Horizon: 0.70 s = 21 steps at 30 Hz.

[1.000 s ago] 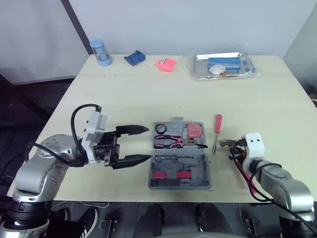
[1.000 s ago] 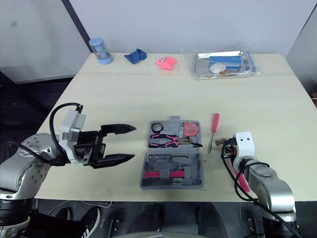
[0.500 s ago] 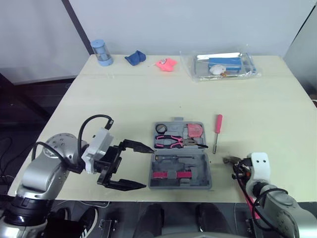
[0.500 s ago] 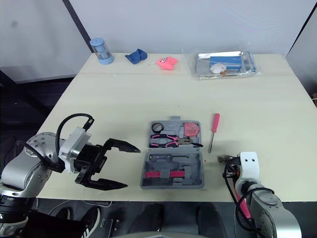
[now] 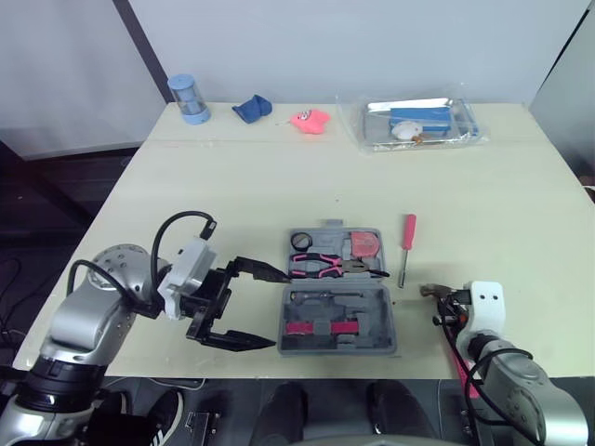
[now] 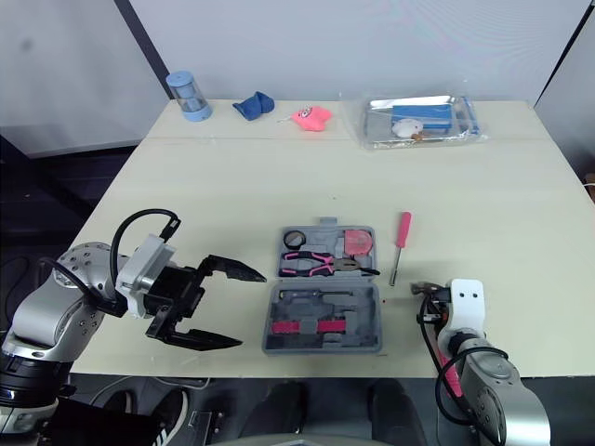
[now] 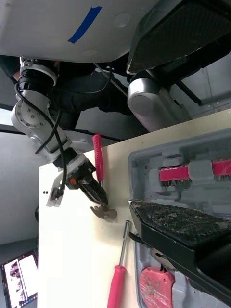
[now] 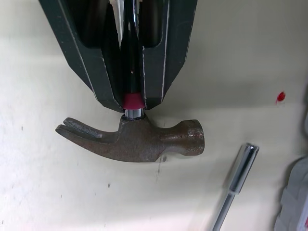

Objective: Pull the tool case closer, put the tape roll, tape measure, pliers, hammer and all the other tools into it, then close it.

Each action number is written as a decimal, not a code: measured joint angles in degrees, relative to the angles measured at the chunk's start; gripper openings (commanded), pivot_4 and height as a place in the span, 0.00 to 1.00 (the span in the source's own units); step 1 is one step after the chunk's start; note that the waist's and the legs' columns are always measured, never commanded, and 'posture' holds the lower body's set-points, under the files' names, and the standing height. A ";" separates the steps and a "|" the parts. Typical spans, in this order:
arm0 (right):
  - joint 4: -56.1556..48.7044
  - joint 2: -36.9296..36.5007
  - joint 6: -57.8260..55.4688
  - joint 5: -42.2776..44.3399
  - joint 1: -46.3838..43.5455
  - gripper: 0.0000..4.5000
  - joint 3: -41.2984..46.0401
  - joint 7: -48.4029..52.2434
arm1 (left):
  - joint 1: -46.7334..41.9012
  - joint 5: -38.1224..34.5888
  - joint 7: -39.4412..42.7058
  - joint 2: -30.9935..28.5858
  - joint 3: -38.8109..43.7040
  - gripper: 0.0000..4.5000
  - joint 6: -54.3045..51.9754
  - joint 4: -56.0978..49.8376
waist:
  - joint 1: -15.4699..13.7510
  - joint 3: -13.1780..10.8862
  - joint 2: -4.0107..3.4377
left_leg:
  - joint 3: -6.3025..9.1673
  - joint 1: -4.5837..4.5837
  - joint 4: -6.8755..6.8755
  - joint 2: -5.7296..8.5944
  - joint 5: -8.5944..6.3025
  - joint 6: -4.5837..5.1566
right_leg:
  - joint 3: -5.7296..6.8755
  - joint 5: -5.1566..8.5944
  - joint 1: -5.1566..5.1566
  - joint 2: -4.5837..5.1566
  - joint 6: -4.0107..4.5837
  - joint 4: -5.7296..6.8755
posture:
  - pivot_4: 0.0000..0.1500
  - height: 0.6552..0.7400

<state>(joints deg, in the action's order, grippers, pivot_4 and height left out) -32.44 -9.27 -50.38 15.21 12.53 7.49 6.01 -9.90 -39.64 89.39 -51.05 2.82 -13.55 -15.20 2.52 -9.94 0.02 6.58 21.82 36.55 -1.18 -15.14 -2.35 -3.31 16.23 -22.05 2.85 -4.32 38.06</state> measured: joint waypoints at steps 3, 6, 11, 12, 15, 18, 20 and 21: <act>1.27 0.01 0.84 -0.11 -0.98 0.00 0.00 0.03 | 0.04 -0.11 0.00 -0.04 0.07 1.00 0.00 0.00 | 0.06 0.00 0.00 | -0.01 -0.01 0.00 0.00 0.00 0.00 | -0.01 0.00 0.00 0.00 0.00 0.01 | 1.00 1.00; 2.54 0.05 1.29 -0.36 -2.46 0.00 -0.03 -0.09 | 0.20 -0.26 -0.01 -0.05 0.11 1.00 0.00 -0.02 | 0.03 0.00 0.00 | -0.01 -0.02 0.00 0.00 0.00 0.00 | -0.01 0.00 0.00 0.00 0.00 0.03 | 1.00 1.00; 2.92 0.41 1.79 -0.48 -2.59 0.23 -0.17 -0.19 | 1.16 -0.41 -0.06 -0.04 0.18 1.00 0.00 -0.07 | 0.01 0.00 0.00 | -0.01 -0.01 0.00 0.00 0.00 0.00 | -0.01 0.00 0.00 0.00 0.00 0.02 | 1.00 1.00; 2.91 0.44 1.83 -0.40 -2.60 0.31 -0.18 -0.14 | 1.17 -0.45 -0.10 -0.04 0.20 1.00 -0.01 -0.08 | 0.01 0.00 0.00 | -0.01 -0.01 0.00 0.00 0.00 0.00 | -0.01 0.00 0.00 0.00 0.00 0.03 | 1.00 1.00; 2.61 0.26 1.82 0.13 -2.52 0.61 -0.28 0.32 | 1.16 -1.09 -0.31 -0.04 0.87 1.00 -0.23 -0.11 | 0.00 0.00 0.00 | -0.01 -0.01 0.00 0.00 0.00 0.00 | -0.01 0.00 0.00 0.00 0.00 0.03 | 1.00 1.00; 1.54 -1.87 0.74 0.69 -1.96 0.92 0.24 1.30 | 1.16 -1.48 -0.44 -0.09 1.80 1.00 -0.83 -0.11 | -0.11 0.00 0.00 | -0.02 0.00 0.00 0.00 0.00 0.00 | -0.01 0.00 0.00 0.00 0.00 0.02 | 1.00 1.00; 0.14 -4.05 -0.67 1.32 -1.24 0.97 0.67 2.47 | 1.35 -1.85 -0.50 -0.10 2.27 1.00 -1.14 -0.11 | -0.11 0.00 0.00 | -0.02 0.01 0.01 0.00 0.00 0.00 | -0.02 0.00 0.00 0.01 0.00 0.02 | 1.00 1.00; -1.53 -6.22 -1.84 2.20 -0.34 0.97 1.56 3.86 | 1.56 -2.26 -0.58 -0.13 2.95 1.00 -1.26 -0.11 | -0.09 0.00 0.00 | -0.01 0.01 0.01 0.00 0.00 0.00 | -0.01 0.00 0.00 0.00 0.00 0.02 | 1.00 1.00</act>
<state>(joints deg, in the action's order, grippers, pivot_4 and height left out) -33.97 -15.49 -52.22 17.41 12.19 9.05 9.87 -8.34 -41.90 88.81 -51.18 5.77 -14.82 -15.31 2.43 -9.94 0.03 6.57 21.83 36.56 -1.17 -15.14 -2.34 -3.32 16.23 -22.05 2.85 -4.32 38.08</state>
